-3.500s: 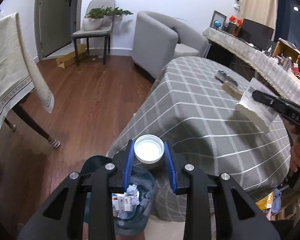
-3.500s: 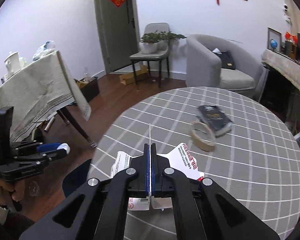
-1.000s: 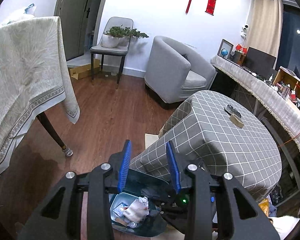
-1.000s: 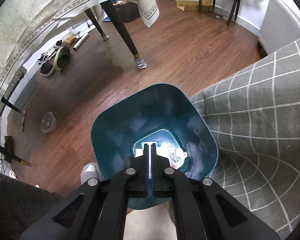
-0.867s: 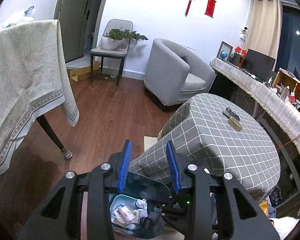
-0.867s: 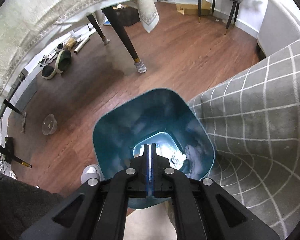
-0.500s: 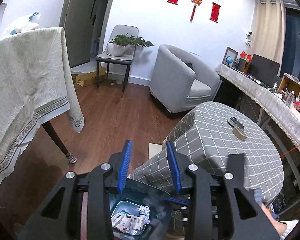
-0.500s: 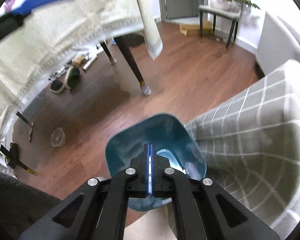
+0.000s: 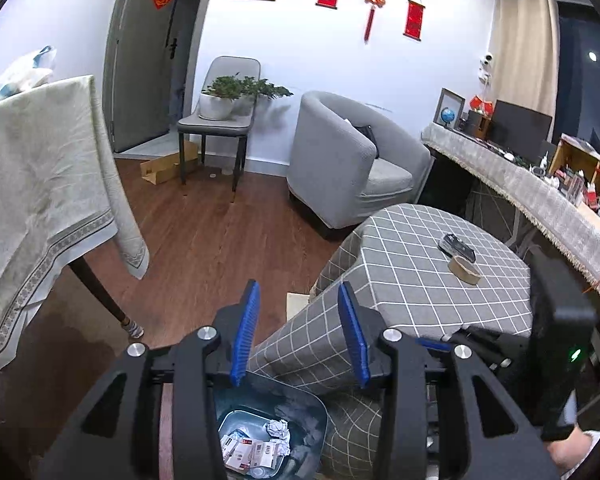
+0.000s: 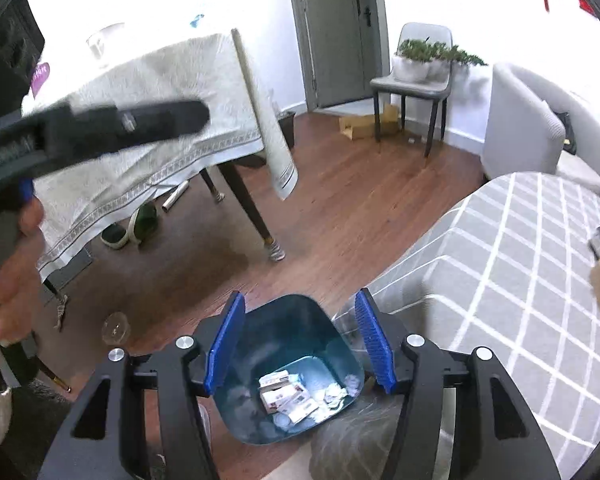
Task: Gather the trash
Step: 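Move both open tools from the bin back over the table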
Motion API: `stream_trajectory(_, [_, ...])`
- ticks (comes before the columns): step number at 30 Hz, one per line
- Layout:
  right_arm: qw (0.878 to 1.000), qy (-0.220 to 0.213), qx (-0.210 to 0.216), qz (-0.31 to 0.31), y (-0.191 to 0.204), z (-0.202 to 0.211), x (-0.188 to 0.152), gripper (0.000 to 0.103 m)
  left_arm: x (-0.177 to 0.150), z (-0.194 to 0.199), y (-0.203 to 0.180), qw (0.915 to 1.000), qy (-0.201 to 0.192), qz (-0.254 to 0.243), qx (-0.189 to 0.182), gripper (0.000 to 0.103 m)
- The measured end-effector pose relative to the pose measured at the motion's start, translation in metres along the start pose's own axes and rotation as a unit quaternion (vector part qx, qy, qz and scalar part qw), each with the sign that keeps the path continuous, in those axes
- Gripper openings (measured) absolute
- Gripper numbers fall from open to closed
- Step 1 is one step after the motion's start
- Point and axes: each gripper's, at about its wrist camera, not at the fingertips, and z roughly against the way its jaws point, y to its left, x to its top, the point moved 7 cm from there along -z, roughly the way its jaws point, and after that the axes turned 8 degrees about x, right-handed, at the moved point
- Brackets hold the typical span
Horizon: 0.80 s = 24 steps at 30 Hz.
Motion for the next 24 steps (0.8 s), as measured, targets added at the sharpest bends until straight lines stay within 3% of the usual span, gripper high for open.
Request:
stream_trajectory(8, [0.999, -0.027, -0.033, -0.019, -0.044, 0.035, 0.002, 0.058, 0.002, -0.014, -0.031, 0.9998, 0.005, -0.013, -0.012, 0.059])
stream_trajectory(24, [0.991, -0.047, -0.101, -0.069, -0.144, 0.096, -0.009, 0.063, 0.002, -0.049, -0.117, 0.9946, 0.008, -0.074, -0.073, 0.075])
